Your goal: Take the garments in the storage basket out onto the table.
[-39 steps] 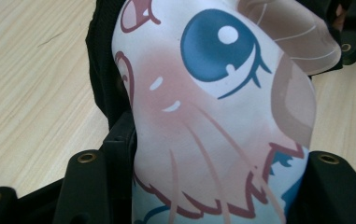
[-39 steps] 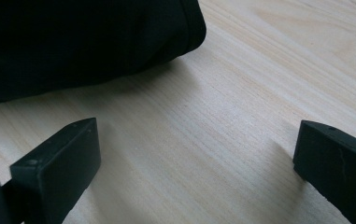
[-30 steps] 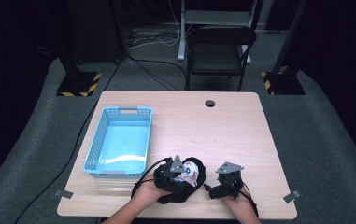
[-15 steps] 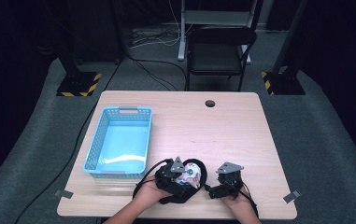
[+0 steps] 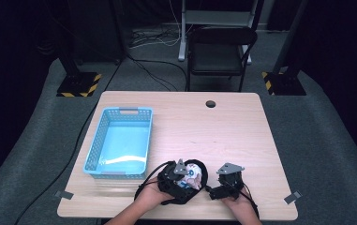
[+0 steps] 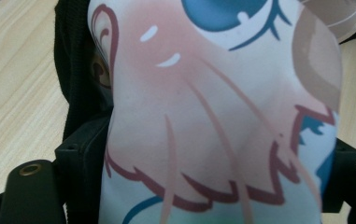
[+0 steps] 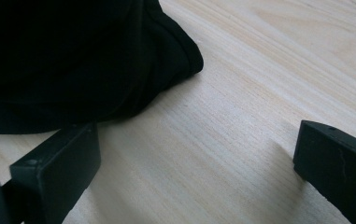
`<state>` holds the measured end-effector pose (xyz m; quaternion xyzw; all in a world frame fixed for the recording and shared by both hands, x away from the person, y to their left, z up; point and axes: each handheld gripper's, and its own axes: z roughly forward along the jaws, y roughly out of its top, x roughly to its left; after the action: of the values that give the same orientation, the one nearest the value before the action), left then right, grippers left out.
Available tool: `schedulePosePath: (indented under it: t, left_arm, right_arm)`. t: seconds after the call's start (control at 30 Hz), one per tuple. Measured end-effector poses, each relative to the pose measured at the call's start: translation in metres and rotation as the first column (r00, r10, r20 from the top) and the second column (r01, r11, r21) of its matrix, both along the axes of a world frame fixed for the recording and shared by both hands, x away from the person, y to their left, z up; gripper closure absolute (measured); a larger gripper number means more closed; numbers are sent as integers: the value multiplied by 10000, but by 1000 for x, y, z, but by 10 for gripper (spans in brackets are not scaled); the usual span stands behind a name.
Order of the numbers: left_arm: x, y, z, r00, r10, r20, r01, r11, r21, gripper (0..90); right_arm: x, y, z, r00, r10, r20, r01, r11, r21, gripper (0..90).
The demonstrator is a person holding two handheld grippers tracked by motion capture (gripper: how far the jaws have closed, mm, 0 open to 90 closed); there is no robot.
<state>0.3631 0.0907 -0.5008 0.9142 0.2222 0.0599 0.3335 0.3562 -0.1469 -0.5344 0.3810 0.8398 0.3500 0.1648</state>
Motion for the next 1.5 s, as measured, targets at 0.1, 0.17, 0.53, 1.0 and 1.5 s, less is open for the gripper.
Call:
schedulePosePath:
  t: [0.1, 0.17, 0.53, 1.0, 1.5]
  left_arm:
    - [1, 0, 0, 10000, -15, -71, 15, 10000, -34, 150]
    - [1, 0, 0, 9999, -11, -148, 10, 10000, -71, 137]
    - [3, 1, 4, 9992, -15, -392, 6, 9997, -225, 97]
    - [4, 4, 17, 9994, 34, -342, -60, 9970, -777, 67]
    - [4, 11, 30, 9999, 172, 13, -169, 9931, -1162, 65]
  right_arm:
    - [0, 0, 0, 10000, 2, 0, -2, 10000, -1, 1]
    - [0, 0, 0, 10000, 1, 0, -1, 10000, 0, 1]
    - [0, 0, 0, 10000, 3, 1, -3, 10000, 0, 1]
    - [0, 0, 0, 10000, -9, -4, 9, 10000, 7, 1]
    - [0, 0, 0, 10000, -7, 5, 7, 10000, 9, 2]
